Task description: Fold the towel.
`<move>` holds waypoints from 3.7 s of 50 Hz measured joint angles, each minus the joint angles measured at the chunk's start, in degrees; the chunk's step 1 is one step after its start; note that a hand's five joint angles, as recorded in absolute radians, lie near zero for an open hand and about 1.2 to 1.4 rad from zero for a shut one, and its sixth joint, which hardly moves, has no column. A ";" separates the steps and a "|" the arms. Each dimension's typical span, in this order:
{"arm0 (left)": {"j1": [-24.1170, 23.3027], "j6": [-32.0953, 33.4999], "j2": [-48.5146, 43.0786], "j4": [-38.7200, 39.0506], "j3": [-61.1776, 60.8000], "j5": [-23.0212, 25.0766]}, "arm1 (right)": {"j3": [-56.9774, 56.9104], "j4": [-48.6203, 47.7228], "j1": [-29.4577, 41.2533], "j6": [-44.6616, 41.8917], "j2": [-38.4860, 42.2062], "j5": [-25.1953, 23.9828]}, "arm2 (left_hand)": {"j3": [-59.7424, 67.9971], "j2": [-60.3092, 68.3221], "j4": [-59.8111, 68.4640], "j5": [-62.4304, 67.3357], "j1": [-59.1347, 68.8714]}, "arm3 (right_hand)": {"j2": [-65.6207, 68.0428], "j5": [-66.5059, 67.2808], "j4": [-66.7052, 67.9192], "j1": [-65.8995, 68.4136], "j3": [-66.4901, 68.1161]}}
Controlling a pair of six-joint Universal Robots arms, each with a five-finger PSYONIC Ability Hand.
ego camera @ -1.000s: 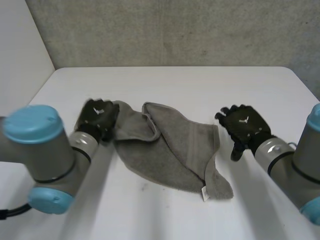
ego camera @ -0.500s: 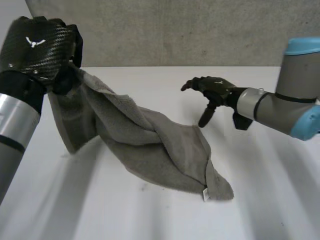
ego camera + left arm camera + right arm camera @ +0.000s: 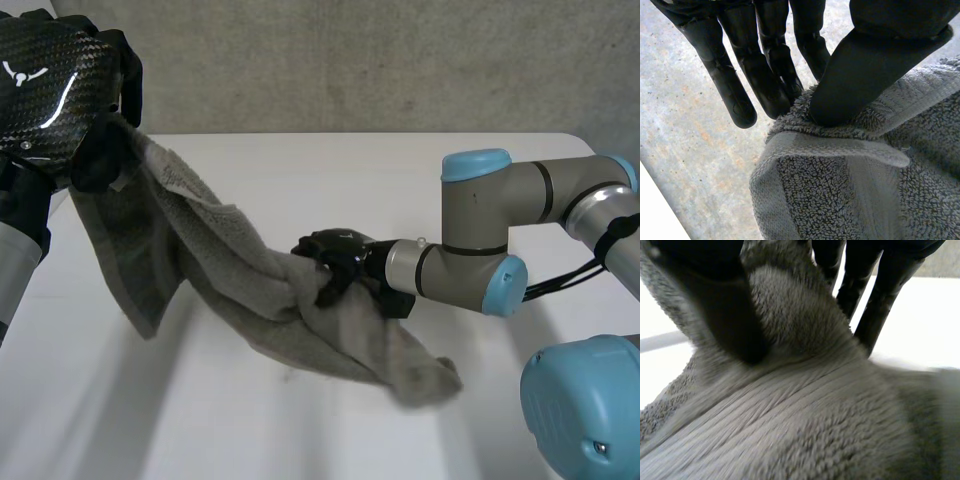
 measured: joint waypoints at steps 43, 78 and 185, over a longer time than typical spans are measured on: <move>6.04 -10.55 -46.83 13.27 22.94 2.43 | 36.53 -27.05 -5.01 -32.15 -26.59 17.34 | 0.07 0.06 0.03 0.10 0.40 | 9.46 11.06 12.63 10.57 12.23; 7.64 -10.43 -31.61 16.58 -0.92 2.33 | 56.68 -26.21 -14.25 -18.13 -44.49 22.64 | 0.07 0.07 0.03 0.11 0.53 | -51.64 -49.10 -49.18 -50.16 -48.65; 10.53 -6.32 -30.95 -21.14 26.61 2.47 | 35.39 7.22 -24.81 -54.40 -52.14 22.41 | 0.07 0.08 0.04 0.11 0.54 | 10.86 14.07 12.38 12.47 13.85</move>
